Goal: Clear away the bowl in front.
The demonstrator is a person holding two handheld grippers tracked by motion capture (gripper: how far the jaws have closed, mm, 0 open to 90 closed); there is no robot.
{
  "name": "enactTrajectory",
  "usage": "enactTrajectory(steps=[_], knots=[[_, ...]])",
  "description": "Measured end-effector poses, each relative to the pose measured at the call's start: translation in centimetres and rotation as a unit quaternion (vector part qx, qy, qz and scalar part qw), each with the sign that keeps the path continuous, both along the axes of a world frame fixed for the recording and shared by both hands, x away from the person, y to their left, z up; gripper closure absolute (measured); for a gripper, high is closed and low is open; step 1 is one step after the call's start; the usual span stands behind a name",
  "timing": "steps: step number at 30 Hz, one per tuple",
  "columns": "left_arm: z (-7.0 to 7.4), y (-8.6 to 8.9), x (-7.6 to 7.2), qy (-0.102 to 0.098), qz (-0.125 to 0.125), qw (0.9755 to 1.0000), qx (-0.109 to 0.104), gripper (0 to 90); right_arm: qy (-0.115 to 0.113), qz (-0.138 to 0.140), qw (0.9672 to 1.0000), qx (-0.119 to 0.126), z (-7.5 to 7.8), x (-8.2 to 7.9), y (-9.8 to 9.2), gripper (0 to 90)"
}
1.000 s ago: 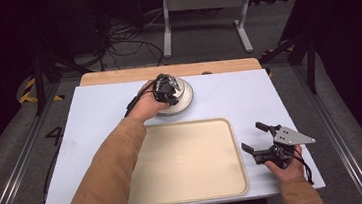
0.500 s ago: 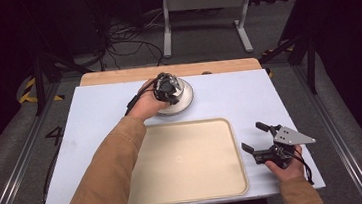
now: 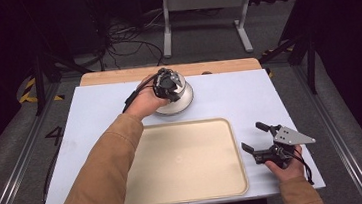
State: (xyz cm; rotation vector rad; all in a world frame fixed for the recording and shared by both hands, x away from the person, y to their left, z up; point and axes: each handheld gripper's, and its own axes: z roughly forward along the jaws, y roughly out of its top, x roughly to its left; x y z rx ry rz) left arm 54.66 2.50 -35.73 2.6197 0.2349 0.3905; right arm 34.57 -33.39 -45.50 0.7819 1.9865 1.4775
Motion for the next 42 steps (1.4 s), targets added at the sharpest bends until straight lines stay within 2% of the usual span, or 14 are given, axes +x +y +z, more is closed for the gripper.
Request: enactTrajectory(steps=[14,25,29,39,42], knots=[[2.6,0.6,-1.0,-0.012,-0.006,0.9999,-0.001,83.0,0.001,-0.002,1.0,0.001,0.0,0.0,0.0,7.7],[4.6,0.7,-2.6,-0.019,-0.019,0.9996,0.012,83.0,0.0,-0.002,1.0,0.0,0.0,0.0,0.0,7.7],[5.2,0.7,-3.2,-0.02,-0.021,0.9995,0.011,83.1,0.0,-0.001,1.0,-0.001,0.0,0.0,0.0,7.7],[6.0,1.0,-4.1,-0.011,-0.023,0.9993,0.025,83.0,0.001,0.0,1.0,-0.005,0.0,0.0,0.1,7.7],[6.3,1.0,-4.8,-0.009,-0.025,0.9992,0.029,83.0,0.0,0.002,1.0,-0.007,0.0,0.0,0.1,7.7]])
